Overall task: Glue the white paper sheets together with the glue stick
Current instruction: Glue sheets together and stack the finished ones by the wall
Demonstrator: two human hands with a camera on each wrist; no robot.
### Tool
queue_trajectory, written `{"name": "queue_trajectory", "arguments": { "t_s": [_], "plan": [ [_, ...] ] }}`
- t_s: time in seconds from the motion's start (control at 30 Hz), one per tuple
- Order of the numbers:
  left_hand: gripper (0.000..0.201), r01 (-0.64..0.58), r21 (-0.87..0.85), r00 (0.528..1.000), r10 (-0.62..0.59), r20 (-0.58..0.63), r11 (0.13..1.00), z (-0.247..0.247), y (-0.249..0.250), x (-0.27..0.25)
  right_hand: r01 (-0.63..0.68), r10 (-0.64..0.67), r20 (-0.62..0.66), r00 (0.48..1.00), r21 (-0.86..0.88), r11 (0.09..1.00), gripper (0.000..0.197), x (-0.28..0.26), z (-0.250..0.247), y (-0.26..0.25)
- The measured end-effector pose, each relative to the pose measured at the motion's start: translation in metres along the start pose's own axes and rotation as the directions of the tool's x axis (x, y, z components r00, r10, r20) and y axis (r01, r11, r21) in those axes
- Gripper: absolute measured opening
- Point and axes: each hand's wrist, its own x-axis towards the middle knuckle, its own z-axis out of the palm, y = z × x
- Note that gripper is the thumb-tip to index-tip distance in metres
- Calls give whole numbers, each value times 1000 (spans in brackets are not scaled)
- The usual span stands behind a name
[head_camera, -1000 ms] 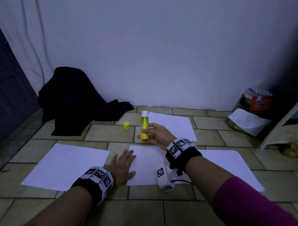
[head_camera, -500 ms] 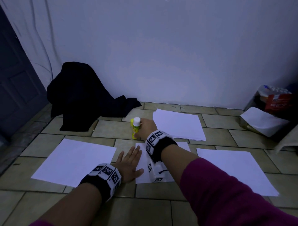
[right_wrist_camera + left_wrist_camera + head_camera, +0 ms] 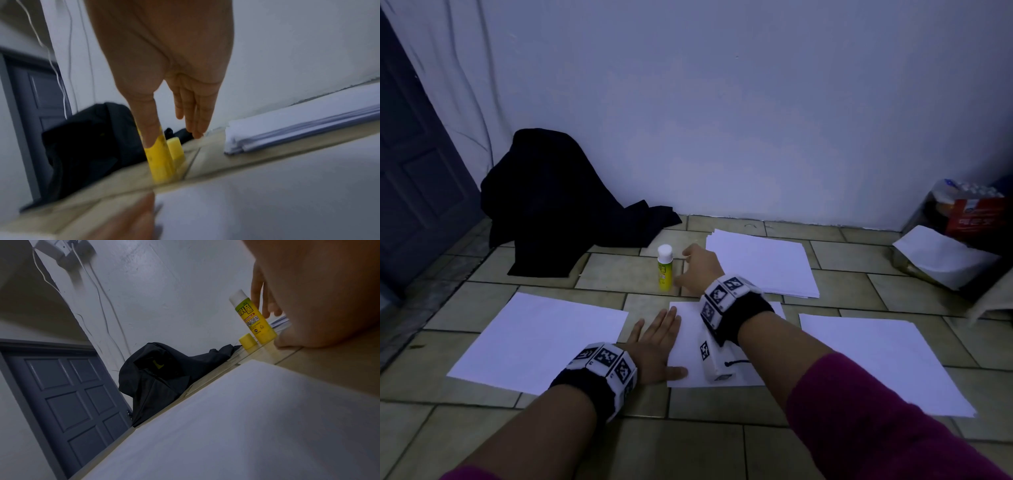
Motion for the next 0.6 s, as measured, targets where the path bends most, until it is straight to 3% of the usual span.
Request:
{"name": "queue_trajectory", "arguments": {
  "t_s": [0.07,0.13,0.23,0.33,0.47,0.6],
  "plan": [
    [118,28,2,1000,-28,5,1000,-1,3,-2,32,-31,-11,999,104,994,63,-15,-18,11],
    [98,35,12,999,-35,7,999,-2,5,-4,38,-41,40,998,58,998,68,-37,-42,29],
    [95,29,22,999,-29,12,999,-2,4,-3,-124,193,254,948,-266,956,88,-66,-77,72],
    [96,17,12,1000,-17,20,1000,-1,2,-2,-266,432,260,864,-493,828,101,-93,-98,124],
    [102,-2,28,999,1,33,1000,-1,1,-4,-367,542,156,826,-582,726,134,-123,-98,180],
    [102,-11,53,999,9,45,999,0,-1,-4,-380,528,190,828,-503,776,140,-140,-88,205]
  ]
}}
